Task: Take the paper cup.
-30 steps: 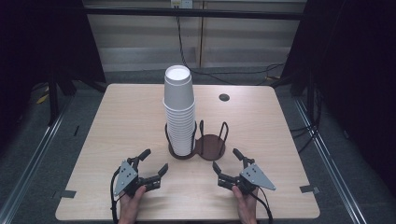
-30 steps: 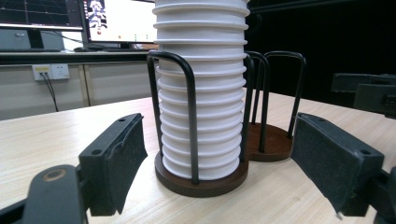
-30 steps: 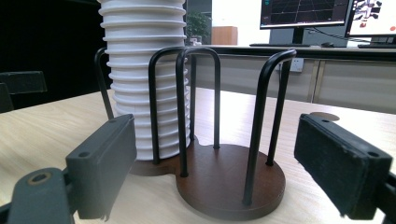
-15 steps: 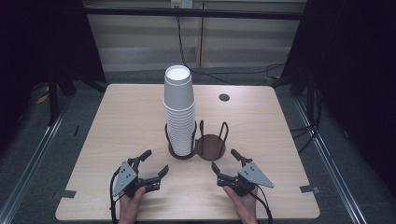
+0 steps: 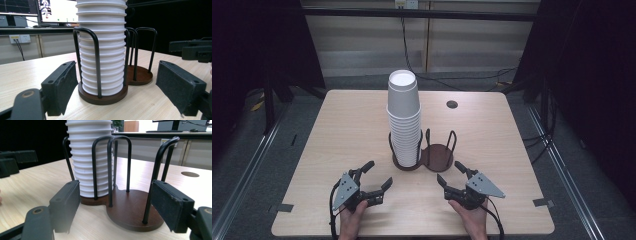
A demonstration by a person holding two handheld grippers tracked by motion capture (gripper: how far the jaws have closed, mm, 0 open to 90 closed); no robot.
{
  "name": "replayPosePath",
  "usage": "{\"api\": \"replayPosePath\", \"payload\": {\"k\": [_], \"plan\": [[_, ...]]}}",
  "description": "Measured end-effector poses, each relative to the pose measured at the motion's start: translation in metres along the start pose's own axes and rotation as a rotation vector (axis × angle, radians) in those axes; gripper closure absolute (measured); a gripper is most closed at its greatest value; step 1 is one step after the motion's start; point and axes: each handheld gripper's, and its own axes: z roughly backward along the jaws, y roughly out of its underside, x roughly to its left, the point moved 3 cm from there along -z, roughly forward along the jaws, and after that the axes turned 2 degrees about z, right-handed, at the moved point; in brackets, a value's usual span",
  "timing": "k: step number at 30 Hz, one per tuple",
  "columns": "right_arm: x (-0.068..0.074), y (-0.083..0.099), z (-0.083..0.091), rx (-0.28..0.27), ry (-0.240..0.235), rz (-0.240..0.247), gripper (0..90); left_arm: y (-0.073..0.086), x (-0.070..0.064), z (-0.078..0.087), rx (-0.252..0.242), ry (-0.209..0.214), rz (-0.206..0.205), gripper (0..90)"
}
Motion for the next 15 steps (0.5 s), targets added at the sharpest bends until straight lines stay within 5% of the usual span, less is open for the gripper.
{"api": "replayPosePath", "payload": {"k": [7,15], "plan": [[-0.001,-0.010,0.000,0.019,-0.051,-0.012,25.5,0.000,0.000,0.000,0.000,0.000,-0.001,16.6],[0.000,-0.022,-0.003,0.025,-0.094,-0.016,18.5,0.000,0.000,0.000,0.001,0.001,-0.002,16.5]]}}
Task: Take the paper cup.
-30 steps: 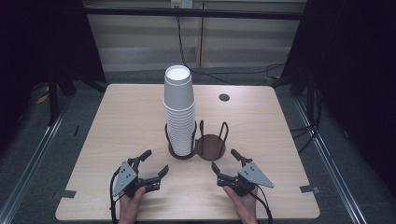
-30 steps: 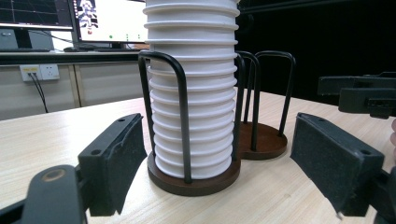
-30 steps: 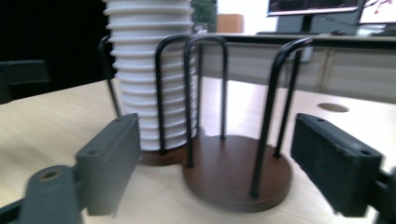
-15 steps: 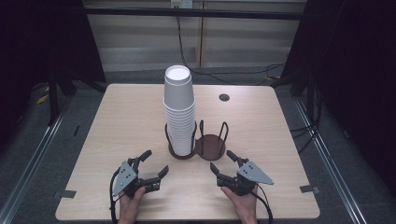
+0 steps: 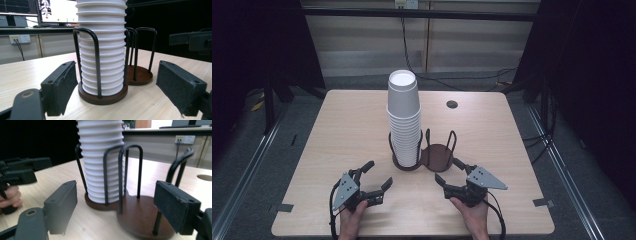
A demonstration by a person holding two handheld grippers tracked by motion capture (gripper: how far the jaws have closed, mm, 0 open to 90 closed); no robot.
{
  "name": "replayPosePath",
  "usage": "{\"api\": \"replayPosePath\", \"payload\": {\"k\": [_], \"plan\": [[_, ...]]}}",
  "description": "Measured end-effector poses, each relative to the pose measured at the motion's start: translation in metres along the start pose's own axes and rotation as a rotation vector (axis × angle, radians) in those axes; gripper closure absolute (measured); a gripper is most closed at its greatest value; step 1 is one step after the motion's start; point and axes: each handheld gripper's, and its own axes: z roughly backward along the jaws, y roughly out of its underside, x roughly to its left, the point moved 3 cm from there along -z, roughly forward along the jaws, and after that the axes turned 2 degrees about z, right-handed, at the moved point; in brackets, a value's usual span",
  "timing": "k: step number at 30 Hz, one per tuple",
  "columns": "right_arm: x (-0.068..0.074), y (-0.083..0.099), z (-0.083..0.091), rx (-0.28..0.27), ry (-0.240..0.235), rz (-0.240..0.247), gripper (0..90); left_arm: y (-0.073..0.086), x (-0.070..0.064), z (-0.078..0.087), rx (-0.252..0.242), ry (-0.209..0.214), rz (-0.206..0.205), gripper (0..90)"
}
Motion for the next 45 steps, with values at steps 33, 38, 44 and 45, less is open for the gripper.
{"api": "replayPosePath", "payload": {"k": [33,38,44,45], "plan": [[0.003,-0.083,-0.032,0.070,-0.193,-0.019,16.3,0.000,0.000,0.000,-0.001,0.008,0.000,16.3],[0.002,-0.093,-0.037,0.085,-0.212,-0.009,16.1,0.000,0.000,0.000,-0.003,0.009,0.002,16.3],[0.001,-0.114,-0.044,0.091,-0.249,0.008,15.3,0.000,0.000,0.000,-0.002,0.011,0.001,16.3],[0.001,-0.114,-0.044,0.091,-0.249,0.008,15.3,0.000,0.000,0.000,-0.002,0.011,0.001,16.3]]}}
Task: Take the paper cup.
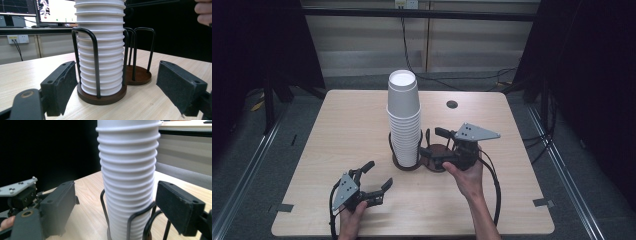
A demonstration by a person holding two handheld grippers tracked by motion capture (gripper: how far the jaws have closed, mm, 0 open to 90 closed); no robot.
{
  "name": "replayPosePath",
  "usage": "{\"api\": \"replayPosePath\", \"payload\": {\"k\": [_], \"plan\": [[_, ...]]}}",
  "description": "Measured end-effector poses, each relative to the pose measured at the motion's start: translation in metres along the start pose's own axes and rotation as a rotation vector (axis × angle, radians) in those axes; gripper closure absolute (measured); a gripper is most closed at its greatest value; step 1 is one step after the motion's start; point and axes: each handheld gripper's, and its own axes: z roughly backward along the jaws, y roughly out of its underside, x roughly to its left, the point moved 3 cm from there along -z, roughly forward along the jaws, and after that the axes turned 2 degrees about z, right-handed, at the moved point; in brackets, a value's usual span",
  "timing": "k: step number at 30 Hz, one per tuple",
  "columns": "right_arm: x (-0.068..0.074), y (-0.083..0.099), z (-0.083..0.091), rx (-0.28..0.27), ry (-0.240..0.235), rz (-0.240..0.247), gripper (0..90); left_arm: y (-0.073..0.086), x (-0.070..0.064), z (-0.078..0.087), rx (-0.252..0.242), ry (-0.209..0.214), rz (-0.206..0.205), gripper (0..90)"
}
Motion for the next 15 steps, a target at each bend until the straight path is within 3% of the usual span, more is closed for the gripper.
{"api": "replayPosePath", "payload": {"k": [6,15], "plan": [[0.000,-0.024,-0.006,0.007,-0.026,0.032,13.5,0.000,-0.001,-0.001,-0.006,0.006,0.009,16.2],[-0.002,-0.044,-0.011,0.014,-0.048,0.058,12.8,0.000,0.000,0.000,-0.001,0.008,-0.002,16.4]]}}
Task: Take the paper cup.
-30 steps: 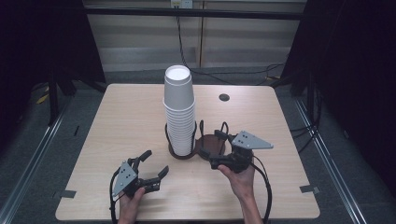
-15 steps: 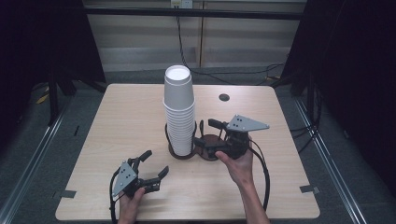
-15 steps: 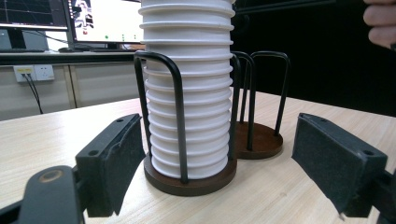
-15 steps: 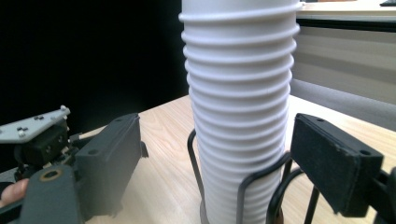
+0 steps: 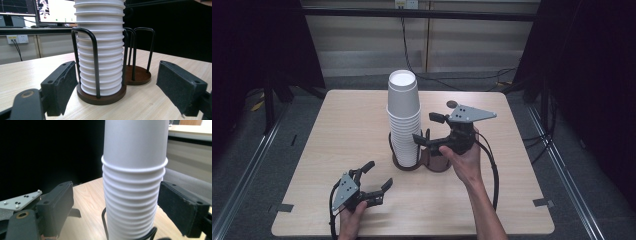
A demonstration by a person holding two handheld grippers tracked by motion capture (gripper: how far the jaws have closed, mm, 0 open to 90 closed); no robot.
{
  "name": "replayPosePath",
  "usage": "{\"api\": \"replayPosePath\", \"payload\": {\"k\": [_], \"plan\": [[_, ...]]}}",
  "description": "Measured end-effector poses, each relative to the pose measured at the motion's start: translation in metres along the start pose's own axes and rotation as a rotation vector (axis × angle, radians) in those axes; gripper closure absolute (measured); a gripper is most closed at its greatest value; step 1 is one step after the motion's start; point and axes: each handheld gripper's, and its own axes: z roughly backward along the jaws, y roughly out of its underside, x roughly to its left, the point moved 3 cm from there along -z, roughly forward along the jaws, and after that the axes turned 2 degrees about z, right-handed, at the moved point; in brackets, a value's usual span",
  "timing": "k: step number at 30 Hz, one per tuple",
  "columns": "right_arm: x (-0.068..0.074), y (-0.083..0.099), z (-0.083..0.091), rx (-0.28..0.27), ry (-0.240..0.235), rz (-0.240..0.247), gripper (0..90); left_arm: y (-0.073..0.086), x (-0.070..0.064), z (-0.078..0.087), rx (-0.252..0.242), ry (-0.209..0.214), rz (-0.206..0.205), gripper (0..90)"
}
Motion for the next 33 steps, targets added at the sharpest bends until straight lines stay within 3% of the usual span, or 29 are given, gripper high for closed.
{"api": "replayPosePath", "payload": {"k": [10,27,33], "plan": [[-0.005,-0.024,-0.007,0.030,-0.011,0.029,13.0,0.000,0.000,0.000,0.002,0.005,0.002,16.3],[-0.015,-0.059,-0.018,0.084,-0.021,0.039,13.4,0.000,0.000,0.000,0.002,0.007,0.001,16.3],[-0.020,-0.071,-0.022,0.102,-0.001,0.045,12.9,0.000,0.000,0.000,0.002,0.008,0.001,16.3]]}}
